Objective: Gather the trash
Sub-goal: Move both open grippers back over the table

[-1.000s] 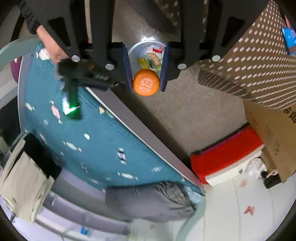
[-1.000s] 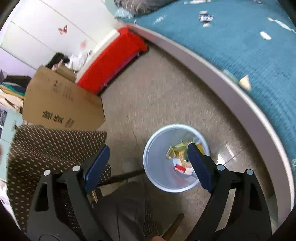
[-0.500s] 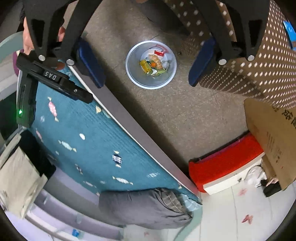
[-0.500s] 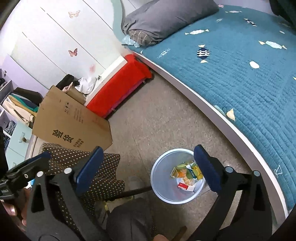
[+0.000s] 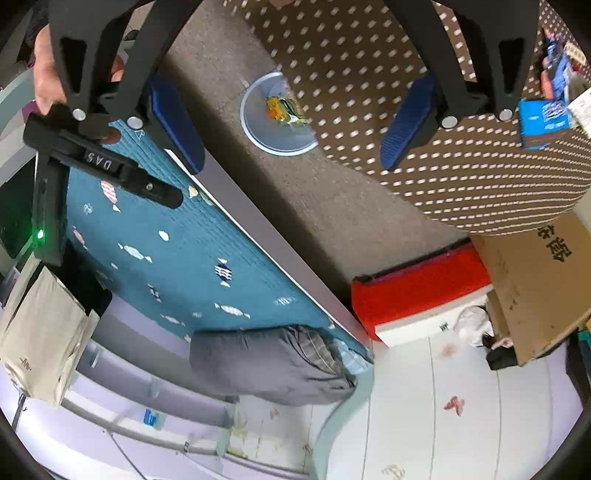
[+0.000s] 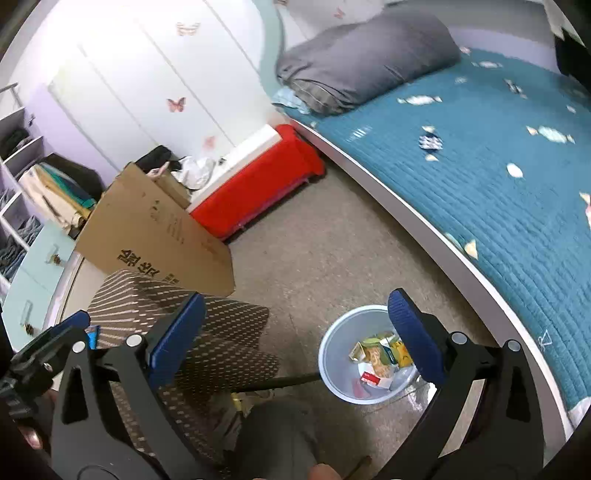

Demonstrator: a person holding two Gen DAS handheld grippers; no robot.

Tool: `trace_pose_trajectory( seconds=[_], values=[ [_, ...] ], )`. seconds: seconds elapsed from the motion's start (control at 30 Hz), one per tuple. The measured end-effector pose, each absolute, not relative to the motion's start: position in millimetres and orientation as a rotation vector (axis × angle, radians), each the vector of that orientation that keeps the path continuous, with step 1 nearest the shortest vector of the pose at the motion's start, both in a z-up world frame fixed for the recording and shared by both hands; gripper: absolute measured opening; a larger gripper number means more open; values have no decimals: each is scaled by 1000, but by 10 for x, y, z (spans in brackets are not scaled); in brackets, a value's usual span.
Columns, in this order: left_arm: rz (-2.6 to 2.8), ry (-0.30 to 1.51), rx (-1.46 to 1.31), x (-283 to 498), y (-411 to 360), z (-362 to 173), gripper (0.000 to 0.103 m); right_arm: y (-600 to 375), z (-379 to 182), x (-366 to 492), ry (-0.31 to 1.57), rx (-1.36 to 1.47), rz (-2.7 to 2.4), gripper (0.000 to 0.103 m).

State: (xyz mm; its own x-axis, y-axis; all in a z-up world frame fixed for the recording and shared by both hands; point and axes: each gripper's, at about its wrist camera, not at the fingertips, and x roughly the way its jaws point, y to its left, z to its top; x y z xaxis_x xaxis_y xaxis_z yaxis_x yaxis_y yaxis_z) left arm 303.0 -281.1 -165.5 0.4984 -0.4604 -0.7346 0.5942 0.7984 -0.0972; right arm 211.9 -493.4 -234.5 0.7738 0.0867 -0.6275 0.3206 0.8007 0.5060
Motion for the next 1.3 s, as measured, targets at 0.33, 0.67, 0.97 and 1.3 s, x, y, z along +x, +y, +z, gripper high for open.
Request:
trace_pose_trajectory(
  seconds=[0.33,0.67,0.97,1.3],
  values=[
    [-577,769,132,2833,-2121,-1387,95,-4285,-1793,2173,643,539,-48,97],
    [-482,711,106,2681,-1279,-1292,95,-3494,-1562,2392,660,435,86,97],
    [-388,706,94,2620,-497,-1428,95,-2900,-1600,2517,703,373,173,97],
    [-298,787,106,2835,247,-1837,95,-2320,-1858,2634,781,328,284,97]
  ],
)
